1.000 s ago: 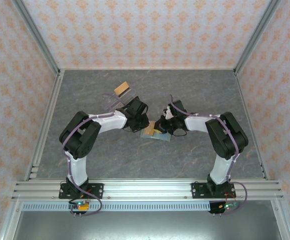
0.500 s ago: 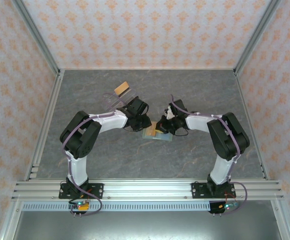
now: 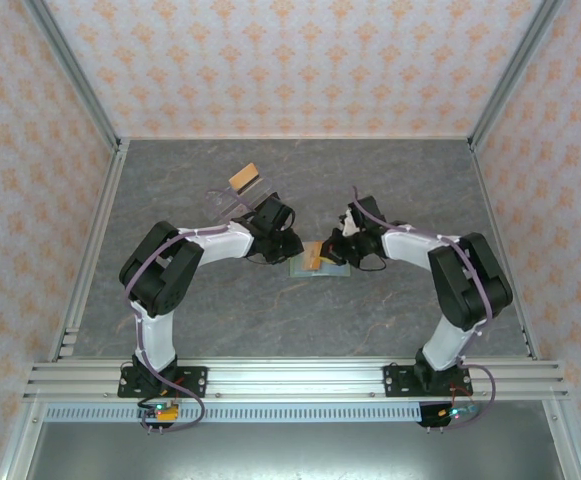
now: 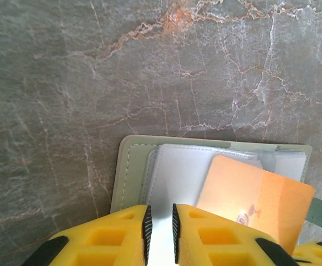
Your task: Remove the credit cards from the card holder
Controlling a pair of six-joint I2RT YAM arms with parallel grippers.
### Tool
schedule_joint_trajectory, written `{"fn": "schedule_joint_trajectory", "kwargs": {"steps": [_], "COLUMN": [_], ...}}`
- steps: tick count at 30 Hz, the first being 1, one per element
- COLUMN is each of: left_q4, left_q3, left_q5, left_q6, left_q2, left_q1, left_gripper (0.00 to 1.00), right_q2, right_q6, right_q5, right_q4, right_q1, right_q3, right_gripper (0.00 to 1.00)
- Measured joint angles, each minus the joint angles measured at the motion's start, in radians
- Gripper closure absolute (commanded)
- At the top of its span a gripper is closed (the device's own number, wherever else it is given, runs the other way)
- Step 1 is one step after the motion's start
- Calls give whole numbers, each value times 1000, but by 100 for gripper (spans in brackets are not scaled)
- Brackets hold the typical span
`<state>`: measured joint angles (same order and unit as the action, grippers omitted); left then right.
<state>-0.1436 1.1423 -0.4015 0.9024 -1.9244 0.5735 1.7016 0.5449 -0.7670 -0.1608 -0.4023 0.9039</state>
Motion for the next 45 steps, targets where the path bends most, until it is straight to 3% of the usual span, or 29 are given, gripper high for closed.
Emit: {"fn": "schedule_joint_trajectory", "kwargs": {"steps": [7,12,14,20,25,33,45], "left_q4": [-1,0,15,171,352,472,629], "left_q3": [6,9,2,-72,-140,-150,-196], "left_q5": [-18,-34,-41,-72,-137,-225,-233], "left_q6": [-32,-38,-33,27,121,164,235], "left_q2": [1,42,89,260,297,298,383], "left_q1": [0,-11,-23,-42,-42,-56,-85], "left_gripper": [71,55,44,24,18,24,63], "right_q2": [-134,-227,-263,-322,-330,-312,-307], "right_q6": [-19,-27,-26,33,138,280,361], "right_q5": [58,67,64,15,-43,-113,-146], "right_q4": [-49,-58,-47,86,251,438,514], "right_q1": [2,32,49,68,68,68,68], "right_q3": [-43,-56,-61,-65,-65,-57,-51], "right_gripper": [100,100,100,100,100,100,100]}}
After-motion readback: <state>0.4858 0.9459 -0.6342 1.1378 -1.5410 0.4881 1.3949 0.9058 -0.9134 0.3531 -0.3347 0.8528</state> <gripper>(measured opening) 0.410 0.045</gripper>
